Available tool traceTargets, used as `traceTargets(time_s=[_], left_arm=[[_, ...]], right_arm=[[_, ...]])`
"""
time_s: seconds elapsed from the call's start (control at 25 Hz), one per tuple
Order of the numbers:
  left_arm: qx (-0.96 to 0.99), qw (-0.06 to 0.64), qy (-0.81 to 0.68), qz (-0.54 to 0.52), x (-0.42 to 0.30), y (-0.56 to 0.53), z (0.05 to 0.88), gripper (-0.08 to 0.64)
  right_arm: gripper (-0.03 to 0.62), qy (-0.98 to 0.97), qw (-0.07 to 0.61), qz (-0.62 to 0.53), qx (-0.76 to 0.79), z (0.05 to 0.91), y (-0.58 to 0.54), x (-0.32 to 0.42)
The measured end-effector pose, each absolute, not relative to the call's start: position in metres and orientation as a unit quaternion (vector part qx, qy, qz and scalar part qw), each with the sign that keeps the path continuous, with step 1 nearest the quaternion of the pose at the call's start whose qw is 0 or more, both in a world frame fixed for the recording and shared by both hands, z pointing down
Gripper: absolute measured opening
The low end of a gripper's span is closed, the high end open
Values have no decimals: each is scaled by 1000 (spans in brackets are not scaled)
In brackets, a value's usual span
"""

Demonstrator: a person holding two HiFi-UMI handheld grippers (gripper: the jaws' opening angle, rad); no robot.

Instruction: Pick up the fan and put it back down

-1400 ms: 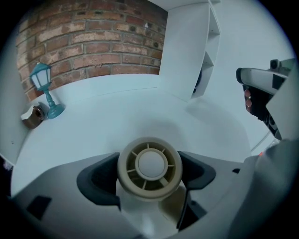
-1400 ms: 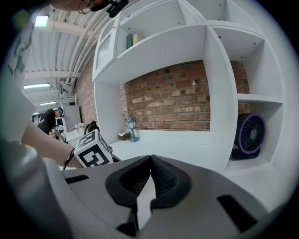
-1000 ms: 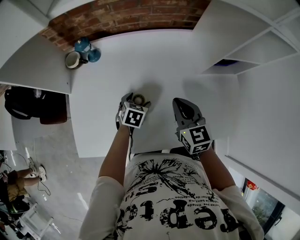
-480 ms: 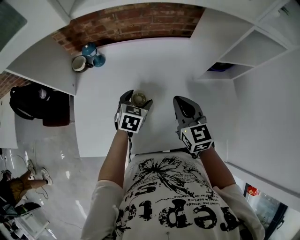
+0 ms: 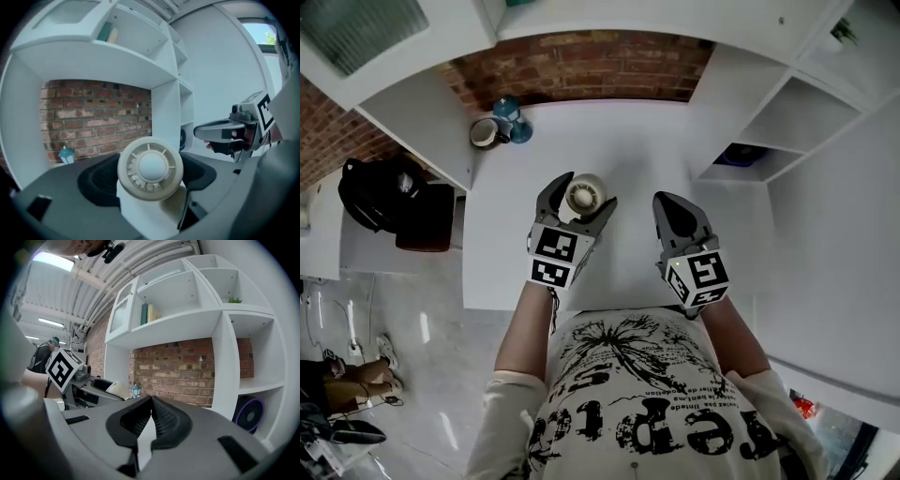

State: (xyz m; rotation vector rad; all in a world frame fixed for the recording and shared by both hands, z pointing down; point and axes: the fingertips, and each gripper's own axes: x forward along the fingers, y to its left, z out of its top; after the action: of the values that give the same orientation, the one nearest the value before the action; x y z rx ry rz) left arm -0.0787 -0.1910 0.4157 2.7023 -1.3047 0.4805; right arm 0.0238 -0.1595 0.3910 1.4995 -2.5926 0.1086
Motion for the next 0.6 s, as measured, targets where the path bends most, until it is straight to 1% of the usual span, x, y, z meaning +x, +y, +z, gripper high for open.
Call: traceTargets(time_s=[0.32, 0.48, 0.6], left_arm=[[894, -17, -441, 74, -107, -151, 350, 380], [893, -30, -448, 22, -120, -138, 330, 380], [892, -40, -451, 5, -125, -133, 321, 380]], right_arm=[[15, -876, 40, 1, 481, 359, -145, 16], [15, -879, 24, -21, 475, 348, -142, 12], [15, -881, 22, -28, 473, 343, -142, 9]])
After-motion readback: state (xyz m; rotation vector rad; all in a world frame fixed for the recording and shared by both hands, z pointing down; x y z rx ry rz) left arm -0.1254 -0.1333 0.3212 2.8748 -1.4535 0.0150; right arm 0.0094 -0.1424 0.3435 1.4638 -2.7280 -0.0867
